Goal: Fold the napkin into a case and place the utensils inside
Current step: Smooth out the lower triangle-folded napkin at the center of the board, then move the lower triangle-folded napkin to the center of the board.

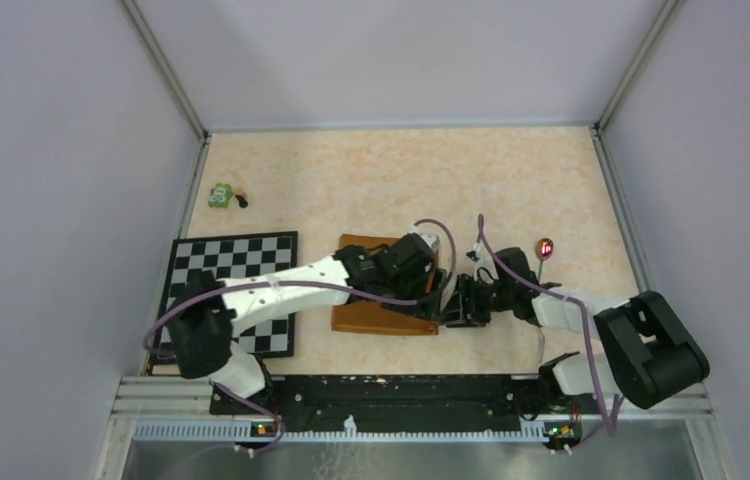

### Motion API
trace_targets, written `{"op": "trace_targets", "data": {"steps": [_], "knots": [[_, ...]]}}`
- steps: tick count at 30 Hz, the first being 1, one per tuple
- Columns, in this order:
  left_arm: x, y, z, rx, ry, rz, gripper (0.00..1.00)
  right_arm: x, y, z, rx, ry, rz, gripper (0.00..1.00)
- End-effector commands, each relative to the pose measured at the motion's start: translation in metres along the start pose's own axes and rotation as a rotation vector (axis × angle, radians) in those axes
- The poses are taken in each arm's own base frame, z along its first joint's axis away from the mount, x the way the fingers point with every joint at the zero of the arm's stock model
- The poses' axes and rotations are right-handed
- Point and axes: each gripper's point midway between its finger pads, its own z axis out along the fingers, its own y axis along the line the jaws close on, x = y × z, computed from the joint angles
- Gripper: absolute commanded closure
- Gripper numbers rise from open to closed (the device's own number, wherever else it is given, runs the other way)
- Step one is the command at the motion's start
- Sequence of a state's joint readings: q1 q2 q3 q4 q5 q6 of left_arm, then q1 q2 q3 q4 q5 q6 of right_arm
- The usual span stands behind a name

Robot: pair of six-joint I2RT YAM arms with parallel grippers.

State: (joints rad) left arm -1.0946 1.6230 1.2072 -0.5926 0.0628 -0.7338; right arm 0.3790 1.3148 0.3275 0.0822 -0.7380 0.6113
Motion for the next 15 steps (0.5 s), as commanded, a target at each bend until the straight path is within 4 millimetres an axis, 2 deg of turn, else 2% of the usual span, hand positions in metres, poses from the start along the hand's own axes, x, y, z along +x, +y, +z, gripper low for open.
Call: {"op": "trace_targets", "data": {"steps": [1,3,5,6,8,9,13,15], "knots": [[-0.016,0.028,-0.033,0.009,-0.104,-0.072,0.21,0.005,0.007,0.016,0.076,0.049,-0.053,0.51],[-0.021,0.046,-0.043,0.011,-0.132,-0.109,0.19,0.009,-0.009,0.020,0.173,0.067,-0.030,0.54],[-0.025,0.060,-0.055,0.006,-0.169,-0.142,0.18,0.008,-0.027,0.016,0.287,0.063,-0.024,0.63],[-0.027,0.066,-0.060,0.008,-0.189,-0.154,0.18,0.006,-0.034,0.012,0.342,0.059,-0.026,0.70],[-0.032,0.080,-0.072,0.007,-0.236,-0.178,0.18,0.003,-0.047,0.005,0.438,0.056,-0.027,0.94],[-0.035,0.086,-0.076,0.005,-0.260,-0.190,0.17,0.000,-0.053,0.000,0.493,0.051,-0.034,1.00],[-0.049,0.112,-0.096,0.014,-0.363,-0.260,0.15,-0.018,-0.077,-0.025,0.720,-0.016,-0.045,1.00],[-0.059,0.119,-0.107,0.043,-0.429,-0.287,0.12,-0.026,-0.077,-0.033,0.763,-0.058,-0.046,1.00]]}}
